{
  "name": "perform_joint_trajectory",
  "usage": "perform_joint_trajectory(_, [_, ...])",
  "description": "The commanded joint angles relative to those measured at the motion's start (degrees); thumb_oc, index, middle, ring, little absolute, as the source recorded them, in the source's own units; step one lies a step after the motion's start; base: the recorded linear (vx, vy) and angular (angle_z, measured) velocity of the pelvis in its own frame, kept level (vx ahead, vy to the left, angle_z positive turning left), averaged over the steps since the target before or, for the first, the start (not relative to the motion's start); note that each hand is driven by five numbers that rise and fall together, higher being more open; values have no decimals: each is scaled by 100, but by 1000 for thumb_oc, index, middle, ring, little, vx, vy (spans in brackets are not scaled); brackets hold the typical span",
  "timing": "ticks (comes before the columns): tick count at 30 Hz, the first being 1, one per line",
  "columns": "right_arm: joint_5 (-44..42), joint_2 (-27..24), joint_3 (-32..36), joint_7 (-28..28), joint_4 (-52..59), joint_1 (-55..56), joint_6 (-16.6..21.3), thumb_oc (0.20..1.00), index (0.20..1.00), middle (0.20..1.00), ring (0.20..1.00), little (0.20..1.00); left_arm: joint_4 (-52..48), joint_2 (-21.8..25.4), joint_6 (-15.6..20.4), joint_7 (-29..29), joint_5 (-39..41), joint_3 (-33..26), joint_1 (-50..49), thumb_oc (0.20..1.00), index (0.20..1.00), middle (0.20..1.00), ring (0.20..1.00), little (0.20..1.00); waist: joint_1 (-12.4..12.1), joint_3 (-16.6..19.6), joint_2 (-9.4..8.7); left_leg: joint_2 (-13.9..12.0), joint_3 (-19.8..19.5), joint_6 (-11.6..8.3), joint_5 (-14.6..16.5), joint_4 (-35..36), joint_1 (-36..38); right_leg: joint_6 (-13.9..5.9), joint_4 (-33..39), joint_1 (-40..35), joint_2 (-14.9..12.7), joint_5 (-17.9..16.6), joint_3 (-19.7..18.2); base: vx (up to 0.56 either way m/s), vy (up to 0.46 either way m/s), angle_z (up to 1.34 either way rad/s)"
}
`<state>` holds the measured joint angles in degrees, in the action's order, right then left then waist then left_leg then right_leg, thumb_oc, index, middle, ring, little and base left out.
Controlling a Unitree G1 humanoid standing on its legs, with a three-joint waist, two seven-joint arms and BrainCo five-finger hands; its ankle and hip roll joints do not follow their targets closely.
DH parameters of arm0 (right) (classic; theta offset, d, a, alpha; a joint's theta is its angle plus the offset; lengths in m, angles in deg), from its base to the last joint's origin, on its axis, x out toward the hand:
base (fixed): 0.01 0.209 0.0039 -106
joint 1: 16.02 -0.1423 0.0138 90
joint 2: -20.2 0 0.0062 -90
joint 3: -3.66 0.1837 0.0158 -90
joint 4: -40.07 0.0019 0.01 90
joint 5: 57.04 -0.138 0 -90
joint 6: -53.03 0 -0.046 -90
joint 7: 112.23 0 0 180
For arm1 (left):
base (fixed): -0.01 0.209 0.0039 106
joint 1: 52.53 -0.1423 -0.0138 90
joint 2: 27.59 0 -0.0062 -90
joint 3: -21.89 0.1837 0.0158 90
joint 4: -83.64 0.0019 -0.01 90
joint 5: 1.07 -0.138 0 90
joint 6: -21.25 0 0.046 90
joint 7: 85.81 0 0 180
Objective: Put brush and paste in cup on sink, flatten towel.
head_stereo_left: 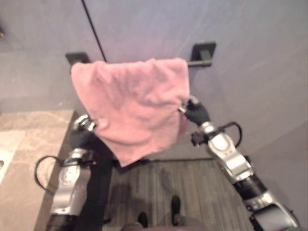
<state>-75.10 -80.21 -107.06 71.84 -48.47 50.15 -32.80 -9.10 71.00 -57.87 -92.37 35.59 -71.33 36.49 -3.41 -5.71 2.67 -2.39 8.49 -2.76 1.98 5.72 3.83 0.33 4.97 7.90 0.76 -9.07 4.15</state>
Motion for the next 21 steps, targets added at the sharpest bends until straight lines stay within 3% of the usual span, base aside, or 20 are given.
perform_joint_trajectory(1, [-60, 328, 106, 113, 139, -589, 471, 200, 200, 200, 200, 200, -49, 648, 409, -108, -343, 23, 508, 200, 200, 200, 200, 200, -38, 194, -183, 113, -20, 280, 185, -72, -91, -537, 3, -414, -460, 674, 67, 0, 0, 0])
perform_joint_trajectory(5, [-49, 344, 12, 171, 211, -814, 486, 200, 200, 200, 200, 200, -74, 905, 458, -328, -624, -42, 843, 200, 200, 200, 200, 200, -48, 200, -163, 98, -36, 252, 142, -72, -140, -521, 3, -396, -447, 672, 96, -11, -26, 4])
perform_joint_trajectory(9, [-184, 308, 89, 14, 569, -670, 544, 200, 200, 200, 200, 200, -197, 850, 464, -333, -544, -164, 711, 200, 200, 200, 200, 200, 5, 185, -167, 81, -36, 246, 143, -72, -153, -516, 3, -382, -438, 672, 97, 0, 0, 0])
perform_joint_trajectory(10, [-235, 359, 11, 42, 442, -666, 513, 200, 200, 200, 200, 200, -7, 1073, 372, -464, -882, -137, 874, 200, 200, 200, 200, 200, 4, 178, -153, 73, -33, 234, 133, -72, -149, -510, 3, -390, -429, 678, 100, 0, 0, 0])
perform_joint_trajectory(21, [-247, 394, 85, 52, 646, -222, 540, 200, 200, 200, 200, 200, -58, 1554, 399, -300, -757, -300, 717, 200, 200, 200, 200, 200, 54, 220, -56, 59, -9, 220, 158, -72, -71, -506, 3, -469, -429, 711, 105, 6, -2, 0])
